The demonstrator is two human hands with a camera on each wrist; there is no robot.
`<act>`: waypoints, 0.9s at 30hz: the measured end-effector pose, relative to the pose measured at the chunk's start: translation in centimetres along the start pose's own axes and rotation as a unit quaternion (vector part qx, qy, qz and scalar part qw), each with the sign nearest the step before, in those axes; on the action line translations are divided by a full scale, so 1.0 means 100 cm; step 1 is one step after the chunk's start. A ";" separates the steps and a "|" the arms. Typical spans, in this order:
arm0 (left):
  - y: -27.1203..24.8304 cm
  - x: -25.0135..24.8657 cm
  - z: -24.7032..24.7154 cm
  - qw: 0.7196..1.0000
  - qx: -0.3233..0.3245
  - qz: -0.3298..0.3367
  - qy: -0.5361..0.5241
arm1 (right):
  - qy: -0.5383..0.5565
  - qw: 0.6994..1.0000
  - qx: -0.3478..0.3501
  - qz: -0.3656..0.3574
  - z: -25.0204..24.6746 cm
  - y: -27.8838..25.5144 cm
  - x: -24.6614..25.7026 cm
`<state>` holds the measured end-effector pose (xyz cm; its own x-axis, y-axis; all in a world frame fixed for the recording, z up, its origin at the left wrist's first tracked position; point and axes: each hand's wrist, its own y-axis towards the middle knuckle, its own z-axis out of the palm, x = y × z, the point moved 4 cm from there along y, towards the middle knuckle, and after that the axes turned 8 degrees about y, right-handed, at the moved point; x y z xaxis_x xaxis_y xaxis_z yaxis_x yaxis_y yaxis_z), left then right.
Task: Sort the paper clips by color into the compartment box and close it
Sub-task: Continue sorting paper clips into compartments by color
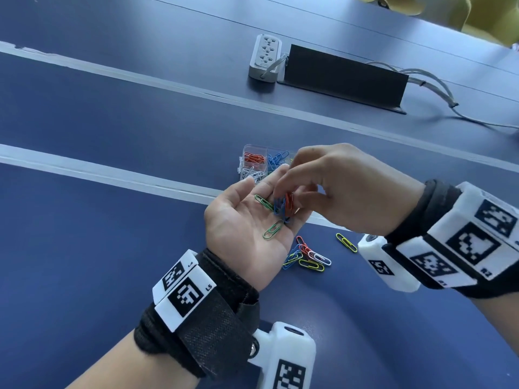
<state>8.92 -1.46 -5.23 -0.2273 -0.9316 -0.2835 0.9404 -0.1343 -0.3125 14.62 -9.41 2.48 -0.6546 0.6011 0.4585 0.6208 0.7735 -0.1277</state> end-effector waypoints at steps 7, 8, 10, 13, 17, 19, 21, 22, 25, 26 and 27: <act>-0.001 -0.002 0.001 1.000 -0.008 0.001 0.007 | -0.021 0.997 -0.046 -0.054 -0.001 -0.004 -0.008; -0.001 -0.001 0.001 1.000 -0.010 -0.001 0.009 | -0.021 0.997 -0.049 -0.058 -0.001 -0.005 -0.009; -0.001 -0.001 0.001 1.000 -0.014 -0.006 0.011 | -0.022 0.996 -0.050 -0.065 -0.001 -0.007 -0.010; -0.001 -0.001 -0.001 1.000 -0.017 -0.007 0.007 | -0.030 0.995 -0.050 -0.077 0.000 -0.010 -0.009; 0.001 0.000 -0.002 1.000 -0.024 -0.005 -0.001 | -0.021 0.994 -0.084 -0.068 -0.006 -0.011 -0.008; 0.002 0.000 -0.004 1.000 -0.027 -0.002 -0.002 | -0.001 0.993 -0.107 -0.054 -0.010 -0.008 -0.008; 0.002 0.000 -0.004 1.000 -0.027 -0.001 0.000 | 0.008 0.992 -0.121 -0.040 -0.013 -0.003 -0.008; 0.002 0.000 -0.003 1.000 -0.027 -0.002 0.000 | 0.010 0.992 -0.125 -0.032 -0.014 0.000 -0.008; 0.002 0.000 -0.004 1.000 -0.030 -0.001 0.002 | 0.015 0.991 -0.135 -0.011 -0.018 0.011 -0.007; 0.002 -0.001 -0.004 1.000 -0.031 0.000 0.002 | 0.016 0.990 -0.140 -0.003 -0.019 0.016 -0.007; 0.003 -0.001 -0.005 0.999 -0.034 0.000 0.002 | 0.015 0.989 -0.144 0.006 -0.020 0.020 -0.008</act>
<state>9.08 -1.24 -5.69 -0.2281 -0.9303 -0.2873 0.9214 -0.1109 -0.3724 17.30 -8.74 3.62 -0.6363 0.5995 0.4855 0.7282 0.6744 0.1217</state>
